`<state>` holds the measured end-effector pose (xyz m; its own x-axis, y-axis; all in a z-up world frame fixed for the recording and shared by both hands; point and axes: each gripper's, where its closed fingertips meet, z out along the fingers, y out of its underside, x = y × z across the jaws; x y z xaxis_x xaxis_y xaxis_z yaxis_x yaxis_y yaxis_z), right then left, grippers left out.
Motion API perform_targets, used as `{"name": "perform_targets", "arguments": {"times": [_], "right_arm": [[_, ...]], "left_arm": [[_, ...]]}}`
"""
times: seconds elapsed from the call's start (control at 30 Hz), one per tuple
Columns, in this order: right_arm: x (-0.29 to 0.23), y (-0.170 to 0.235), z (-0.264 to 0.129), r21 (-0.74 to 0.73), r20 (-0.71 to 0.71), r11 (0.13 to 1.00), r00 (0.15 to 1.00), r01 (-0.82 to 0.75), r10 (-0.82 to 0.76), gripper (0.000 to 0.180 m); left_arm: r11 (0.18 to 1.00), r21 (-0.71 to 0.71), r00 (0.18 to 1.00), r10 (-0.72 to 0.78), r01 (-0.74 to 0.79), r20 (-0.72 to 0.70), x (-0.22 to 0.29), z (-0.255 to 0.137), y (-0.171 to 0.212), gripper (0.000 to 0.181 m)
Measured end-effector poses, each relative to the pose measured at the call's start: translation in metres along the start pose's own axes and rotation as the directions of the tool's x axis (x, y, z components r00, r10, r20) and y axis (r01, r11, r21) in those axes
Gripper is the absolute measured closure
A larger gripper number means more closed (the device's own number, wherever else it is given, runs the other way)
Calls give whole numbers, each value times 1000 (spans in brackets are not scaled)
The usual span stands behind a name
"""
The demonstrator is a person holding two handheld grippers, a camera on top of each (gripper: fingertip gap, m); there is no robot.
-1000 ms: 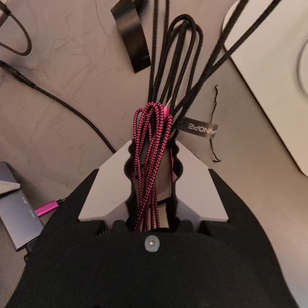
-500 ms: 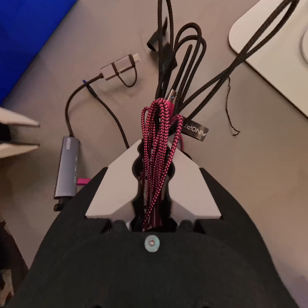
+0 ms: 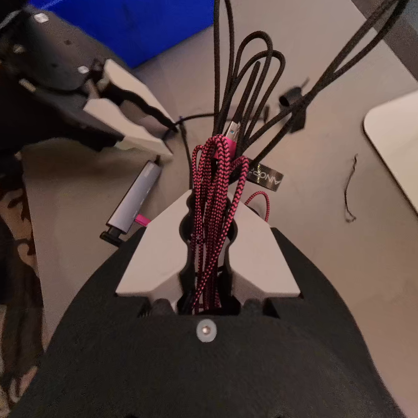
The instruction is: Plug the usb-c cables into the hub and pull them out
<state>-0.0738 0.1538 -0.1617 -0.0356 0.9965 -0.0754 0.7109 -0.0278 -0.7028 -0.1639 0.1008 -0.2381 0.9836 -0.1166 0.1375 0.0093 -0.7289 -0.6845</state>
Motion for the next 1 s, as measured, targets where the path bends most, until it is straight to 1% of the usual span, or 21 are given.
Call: {"name": "perform_targets", "arguments": {"times": [0.07, 0.13, 0.27, 0.37, 0.4, 0.5, 0.57, 0.63, 0.7, 0.73, 0.77, 0.83, 0.87, 0.93, 1.0], "right_arm": [[-7, -3, -2, 9, 24, 998, 998, 59, -60, 162], [-15, 0, 0, -21, 57, 993, 992, 118, -117, 162], [-38, 9, 15, -103, 167, 961, 957, 256, -237, 160], [-37, 22, 31, -216, 169, 931, 950, 294, -261, 160], [-36, 27, 37, -243, 180, 924, 950, 295, -256, 156], [-47, 36, 52, -260, 258, 922, 941, 286, -219, 143], [-48, 40, 56, -282, 257, 910, 938, 304, -234, 134], [-45, 31, 54, -246, 209, 914, 938, 322, -275, 126], [-39, 15, 47, -191, 142, 923, 940, 334, -311, 101], [-37, 8, 44, -169, 122, 923, 937, 346, -328, 95], [-37, 3, 42, -151, 117, 919, 930, 363, -348, 87], [-36, -2, 45, -156, 128, 913, 924, 377, -360, 65], [-37, 0, 50, -181, 157, 913, 927, 366, -340, 47], [-46, 11, 60, -222, 263, 895, 907, 388, -328, 41], [-49, 23, 71, -272, 311, 875, 897, 401, -315, 30]], "left_arm": [[1000, 4, 999, -25, 25, -32, 0, 0, -1, 159], [1000, 3, 998, 8, -8, -56, 4, 1, -1, 164], [995, -14, 994, 103, -103, -26, 10, 4, 1, 174], [989, -14, 988, 148, -149, -38, 17, 6, 1, 178], [986, -12, 986, 165, -165, -39, 18, 6, 1, 178], [983, -11, 983, 184, -184, -24, 18, 6, 2, 177], [984, -10, 984, 176, -176, -37, 19, 6, 1, 177], [986, -9, 985, 165, -166, -53, 19, 6, 1, 177], [985, -7, 984, 171, -171, -52, 19, 6, 1, 177], [984, -6, 983, 175, -176, -47, 19, 6, 1, 177], [984, -6, 983, 179, -180, -44, 19, 6, 1, 177], [983, -5, 982, 185, -186, -42, 20, 7, 1, 177], [983, -5, 982, 184, -184, -44, 20, 7, 1, 177], [984, -5, 983, 179, -179, -50, 20, 7, 1, 177], [985, -5, 983, 175, -175, -53, 20, 6, 1, 177]]}}
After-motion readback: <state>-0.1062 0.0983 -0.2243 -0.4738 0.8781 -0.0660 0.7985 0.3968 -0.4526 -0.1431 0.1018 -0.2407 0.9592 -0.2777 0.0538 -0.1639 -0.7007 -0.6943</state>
